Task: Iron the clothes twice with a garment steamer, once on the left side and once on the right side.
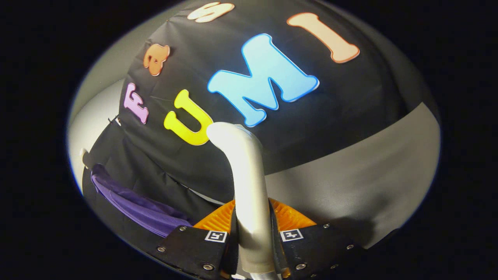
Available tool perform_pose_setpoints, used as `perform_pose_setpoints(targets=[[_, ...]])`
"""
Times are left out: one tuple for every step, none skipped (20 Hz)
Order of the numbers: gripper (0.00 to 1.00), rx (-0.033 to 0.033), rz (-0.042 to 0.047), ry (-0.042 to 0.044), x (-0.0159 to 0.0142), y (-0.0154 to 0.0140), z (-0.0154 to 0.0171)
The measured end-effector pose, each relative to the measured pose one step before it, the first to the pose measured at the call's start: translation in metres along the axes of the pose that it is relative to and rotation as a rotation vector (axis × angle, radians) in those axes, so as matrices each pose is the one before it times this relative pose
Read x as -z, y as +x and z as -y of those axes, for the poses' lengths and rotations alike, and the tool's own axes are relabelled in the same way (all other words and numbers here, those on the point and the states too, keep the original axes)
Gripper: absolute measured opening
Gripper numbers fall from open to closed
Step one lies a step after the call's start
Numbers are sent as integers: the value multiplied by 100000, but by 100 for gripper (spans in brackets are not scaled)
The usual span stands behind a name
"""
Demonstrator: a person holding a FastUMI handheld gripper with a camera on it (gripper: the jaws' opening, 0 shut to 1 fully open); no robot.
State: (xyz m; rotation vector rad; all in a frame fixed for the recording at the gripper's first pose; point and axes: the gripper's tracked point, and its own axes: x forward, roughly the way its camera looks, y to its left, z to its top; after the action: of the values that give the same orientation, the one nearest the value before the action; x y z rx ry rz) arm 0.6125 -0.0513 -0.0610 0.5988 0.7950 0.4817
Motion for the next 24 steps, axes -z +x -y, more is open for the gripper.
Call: perform_pose_setpoints(targets=[[35, 137, 2389, -1672, 751, -1212, -455], [35, 155, 2855, -1582, 594, -1116, -464], [35, 334, 2362, -1426, 685, -1412, -510], [35, 210, 2708, -1518, 649, -1480, -1194], [35, 796, 4481, -473, 382, -1385, -614], [35, 839, 2927, -1214, 415, -1194, -523], [35, 873, 4315, -1002, 338, -1991, -662], [35, 671, 4492, -771, 227, -1856, -786], [35, 245, 2607, -1314, 527, -1740, -968], [35, 151, 3620, -1032, 169, -1805, -1197], [35, 94, 4502, -1417, 427, -1892, -1064], [35, -149, 2481, -2239, 375, -1641, -1195], [35, -39, 3907, -1789, 93, -1506, -1396], [35, 13, 2307, -1628, 377, -1264, -1159], [35, 100, 2208, -1514, 466, -1352, -1270], [35, -205, 1746, -1058, 375, -1210, -1227], [35, -525, 2298, -926, 299, -1186, -1308], [35, -135, 2365, -868, 234, -946, -1132], [35, 240, 1234, -1069, 352, -682, -803], [35, 251, 1935, -1833, 268, -940, -1000], [35, 315, 1855, -1701, 262, -767, -902], [35, 223, 1831, -1995, 2, -686, -874], [35, 551, 2666, -1968, 0, 28, -128], [35, 392, 1943, -2490, -261, -389, -888]])
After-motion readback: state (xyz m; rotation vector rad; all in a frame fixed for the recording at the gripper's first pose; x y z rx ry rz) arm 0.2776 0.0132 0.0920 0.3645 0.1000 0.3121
